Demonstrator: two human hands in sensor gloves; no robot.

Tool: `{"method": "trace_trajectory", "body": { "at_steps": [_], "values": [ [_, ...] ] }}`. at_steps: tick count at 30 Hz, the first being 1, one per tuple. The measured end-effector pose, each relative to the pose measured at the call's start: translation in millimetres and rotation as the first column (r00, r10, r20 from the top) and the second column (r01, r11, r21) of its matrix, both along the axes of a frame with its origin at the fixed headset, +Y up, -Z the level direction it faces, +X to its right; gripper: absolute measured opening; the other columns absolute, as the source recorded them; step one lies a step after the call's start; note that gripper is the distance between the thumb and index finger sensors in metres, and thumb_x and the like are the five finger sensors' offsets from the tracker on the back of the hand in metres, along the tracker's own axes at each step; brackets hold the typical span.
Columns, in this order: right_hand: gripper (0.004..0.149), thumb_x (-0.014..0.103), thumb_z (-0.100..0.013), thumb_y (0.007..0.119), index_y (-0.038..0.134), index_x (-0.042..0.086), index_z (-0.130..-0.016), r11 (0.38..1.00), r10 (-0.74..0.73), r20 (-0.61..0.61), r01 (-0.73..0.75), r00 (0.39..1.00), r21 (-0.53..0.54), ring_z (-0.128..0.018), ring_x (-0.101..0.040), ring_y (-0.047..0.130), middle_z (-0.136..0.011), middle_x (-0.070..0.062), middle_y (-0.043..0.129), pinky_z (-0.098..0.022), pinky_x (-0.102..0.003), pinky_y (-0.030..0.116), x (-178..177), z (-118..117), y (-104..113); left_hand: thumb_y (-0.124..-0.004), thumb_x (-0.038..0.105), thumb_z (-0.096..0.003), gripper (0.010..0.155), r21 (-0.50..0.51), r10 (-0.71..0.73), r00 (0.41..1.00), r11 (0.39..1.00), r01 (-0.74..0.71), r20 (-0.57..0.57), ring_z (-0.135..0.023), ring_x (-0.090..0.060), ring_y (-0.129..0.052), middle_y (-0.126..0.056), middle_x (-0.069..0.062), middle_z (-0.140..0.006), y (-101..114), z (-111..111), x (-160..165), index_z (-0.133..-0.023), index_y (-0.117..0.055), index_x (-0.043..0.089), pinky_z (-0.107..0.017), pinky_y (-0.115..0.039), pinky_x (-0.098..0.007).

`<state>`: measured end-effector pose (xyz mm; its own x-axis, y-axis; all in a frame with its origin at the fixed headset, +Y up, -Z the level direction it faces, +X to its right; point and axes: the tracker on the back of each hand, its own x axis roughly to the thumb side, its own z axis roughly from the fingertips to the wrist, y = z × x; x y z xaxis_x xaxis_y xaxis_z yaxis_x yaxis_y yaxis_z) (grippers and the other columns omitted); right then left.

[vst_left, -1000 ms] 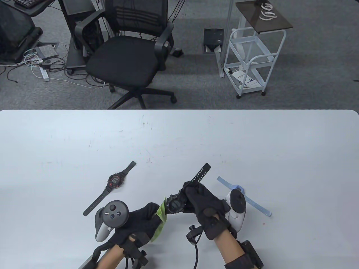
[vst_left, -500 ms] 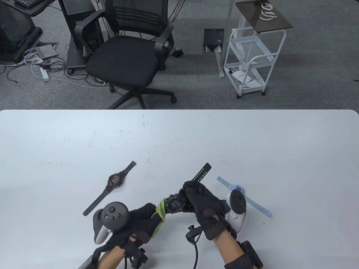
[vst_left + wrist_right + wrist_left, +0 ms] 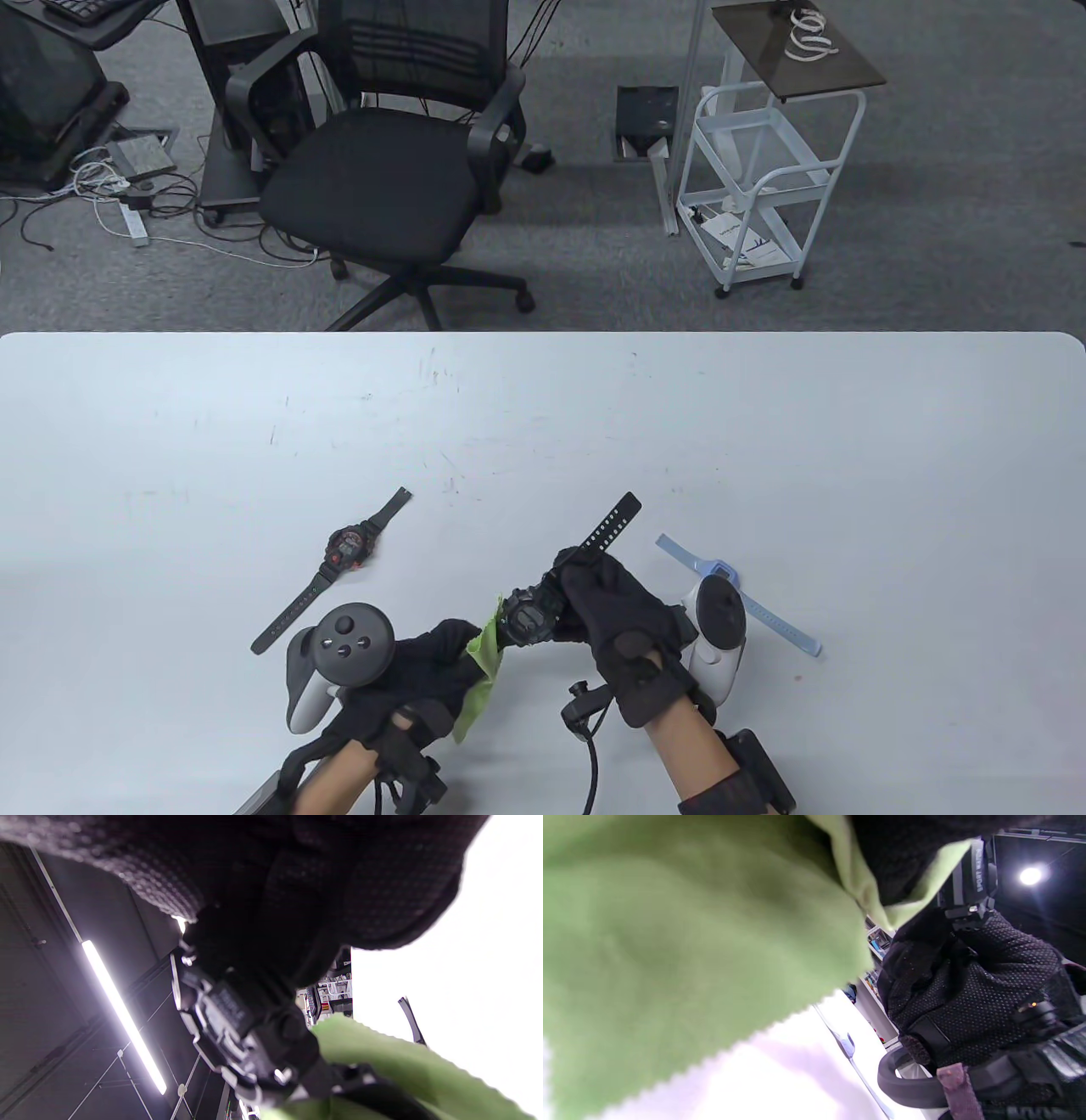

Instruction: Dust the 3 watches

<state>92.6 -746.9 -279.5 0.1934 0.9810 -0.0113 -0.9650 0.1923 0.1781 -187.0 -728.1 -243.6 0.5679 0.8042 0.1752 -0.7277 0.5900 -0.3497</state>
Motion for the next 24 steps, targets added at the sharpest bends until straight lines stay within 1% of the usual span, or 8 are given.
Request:
{"method": "trace_trajectory", "body": {
  "at_steps": [2,5,8,9,12,16,20,24],
  "values": [
    [0.045,0.041,-0.049,0.081,0.084,0.017,-0.087,1.0,0.006,-0.006,-0.005,1.0,0.009,-0.051,-0.016,0.109,-0.071,-0.002,0.101,-0.035,-0.041,0.093,-1.7,0.8,0.4,-0.085,0.038,-0.0468,0.049,0.005,-0.03,1.0,1.0,0.03,0.005,-0.025,-0.02,-0.115,-0.109,-0.011,-0.05,0.4,-0.3,-0.2,-0.076,-0.093,0.0,-0.031,-0.101,-0.052],
    [0.045,0.041,-0.049,0.082,0.084,0.017,-0.087,1.0,0.008,-0.009,-0.008,1.0,0.018,-0.051,-0.016,0.109,-0.071,-0.002,0.101,-0.036,-0.041,0.093,-3.4,1.7,1.3,-0.085,0.041,-0.0472,0.05,0.003,-0.075,0.997,0.997,0.075,0.0,-0.021,-0.02,-0.115,-0.11,-0.01,-0.046,1.7,-0.6,-1.1,-0.074,-0.094,-0.001,-0.028,-0.101,-0.051],
    [0.045,0.041,-0.048,0.082,0.085,0.017,-0.087,1.0,0.003,-0.005,-0.003,1.0,0.024,-0.051,-0.016,0.109,-0.071,-0.002,0.101,-0.035,-0.041,0.093,-3.5,1.9,1.7,-0.082,0.05,-0.0478,0.054,0.005,-0.181,0.983,0.983,0.181,0.022,-0.015,-0.017,-0.113,-0.11,-0.004,-0.039,4.0,-0.9,-2.0,-0.067,-0.096,0.002,-0.024,-0.1,-0.048],
    [0.045,0.041,-0.048,0.082,0.085,0.017,-0.087,1.0,0.004,-0.007,-0.004,1.0,0.024,-0.051,-0.016,0.109,-0.071,-0.002,0.101,-0.036,-0.041,0.093,-3.6,1.9,1.5,-0.081,0.05,-0.048,0.054,0.02,-0.176,0.984,0.984,0.175,0.037,-0.016,-0.017,-0.113,-0.109,-0.004,-0.039,4.2,-1.2,-1.7,-0.068,-0.096,0.002,-0.025,-0.099,-0.048],
    [0.045,0.041,-0.049,0.082,0.084,0.017,-0.087,1.0,-0.006,-0.006,0.006,1.0,0.018,-0.051,-0.015,0.109,-0.071,-0.002,0.101,-0.035,-0.041,0.093,-3.6,2.2,1.5,-0.082,0.05,-0.0484,0.053,0.005,-0.151,0.988,0.988,0.151,0.043,-0.019,-0.018,-0.112,-0.108,-0.004,-0.04,3.3,-1.3,-1.3,-0.068,-0.096,0.003,-0.027,-0.098,-0.049],
    [0.045,0.041,-0.049,0.081,0.084,0.017,-0.087,1.0,-0.019,0.006,0.019,1.0,0.013,-0.051,-0.015,0.109,-0.071,-0.002,0.101,-0.036,-0.041,0.093,-1.7,1.9,2.7,-0.081,0.055,-0.0487,0.054,0.033,-0.156,0.987,0.987,0.155,0.028,-0.016,-0.018,-0.112,-0.108,-0.002,-0.038,3.2,-1.2,-1.9,-0.065,-0.097,0.006,-0.027,-0.098,-0.049],
    [0.045,0.041,-0.049,0.081,0.084,0.017,-0.087,1.0,-0.019,0.005,0.019,1.0,0.009,-0.051,-0.015,0.108,-0.071,-0.002,0.101,-0.036,-0.041,0.093,-1.3,2.1,2.7,-0.082,0.049,-0.048,0.051,0.026,-0.111,0.993,0.994,0.11,0.037,-0.026,-0.021,-0.113,-0.108,-0.007,-0.047,1.0,-1.2,0.8,-0.072,-0.095,0.007,-0.032,-0.097,-0.052],
    [0.045,0.041,-0.049,0.081,0.084,0.018,-0.088,1.0,-0.023,0.006,0.023,1.0,0.008,-0.051,-0.015,0.108,-0.071,-0.002,0.101,-0.036,-0.041,0.093,-0.3,2.0,3.5,-0.083,0.041,-0.0465,0.051,0.008,-0.093,0.994,0.996,0.093,0.062,-0.039,-0.024,-0.112,-0.103,-0.012,-0.063,0.8,-1.4,1.8,-0.084,-0.086,0.006,-0.04,-0.094,-0.055]
  ]
}}
